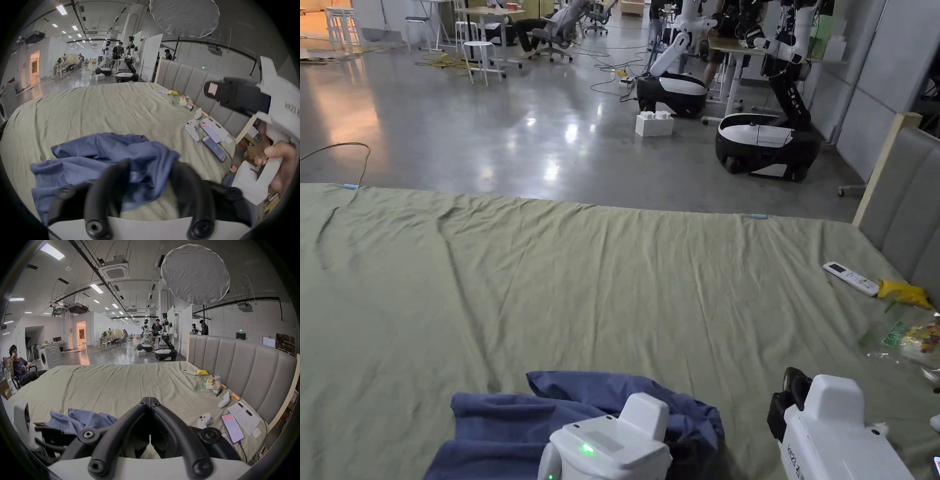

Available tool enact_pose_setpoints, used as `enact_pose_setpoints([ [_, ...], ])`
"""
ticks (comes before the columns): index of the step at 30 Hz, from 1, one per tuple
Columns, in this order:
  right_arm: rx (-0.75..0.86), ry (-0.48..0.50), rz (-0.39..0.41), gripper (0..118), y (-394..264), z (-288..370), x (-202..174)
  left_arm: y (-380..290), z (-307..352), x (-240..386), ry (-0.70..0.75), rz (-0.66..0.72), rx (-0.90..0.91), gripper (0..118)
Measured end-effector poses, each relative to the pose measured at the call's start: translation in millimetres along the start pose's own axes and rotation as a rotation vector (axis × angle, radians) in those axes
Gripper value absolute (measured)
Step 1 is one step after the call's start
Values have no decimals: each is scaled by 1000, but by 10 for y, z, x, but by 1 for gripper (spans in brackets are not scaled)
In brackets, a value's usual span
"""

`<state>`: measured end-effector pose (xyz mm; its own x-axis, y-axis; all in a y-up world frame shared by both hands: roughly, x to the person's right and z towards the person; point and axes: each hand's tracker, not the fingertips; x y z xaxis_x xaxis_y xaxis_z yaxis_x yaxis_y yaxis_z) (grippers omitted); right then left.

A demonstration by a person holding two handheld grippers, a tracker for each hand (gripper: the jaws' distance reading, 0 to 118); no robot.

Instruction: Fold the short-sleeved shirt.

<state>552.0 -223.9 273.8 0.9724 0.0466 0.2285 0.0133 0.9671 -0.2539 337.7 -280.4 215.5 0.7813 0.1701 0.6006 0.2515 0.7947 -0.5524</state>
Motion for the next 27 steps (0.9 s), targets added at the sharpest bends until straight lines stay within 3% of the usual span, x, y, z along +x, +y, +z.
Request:
enact_pose_setpoints([
  [4, -4, 13, 10, 0, 5, 6, -62, 39, 117, -103, 22, -5, 25, 71],
  [9, 21, 36, 32, 0, 137, -10, -161, 314, 498, -404, 137, 22, 210, 71],
  [15, 62, 62, 41, 0, 341, -48, -312, 608, 1033, -867, 320, 24, 402, 71],
  [20, 103, 72, 47, 0, 492, -84, -452, 692, 1363, -1166, 478, 44, 446, 68],
  [22, 119, 73, 50, 0, 542, -95, -503, 683, 1467, -1243, 512, 61, 477, 58],
  [25, 165, 69, 73, 0, 625, -98, -570, 665, 1585, -1365, 576, 117, 493, 18],
  [27, 168, 69, 66, 0, 661, -99, -599, 627, 1631, -1440, 602, 120, 498, 10],
])
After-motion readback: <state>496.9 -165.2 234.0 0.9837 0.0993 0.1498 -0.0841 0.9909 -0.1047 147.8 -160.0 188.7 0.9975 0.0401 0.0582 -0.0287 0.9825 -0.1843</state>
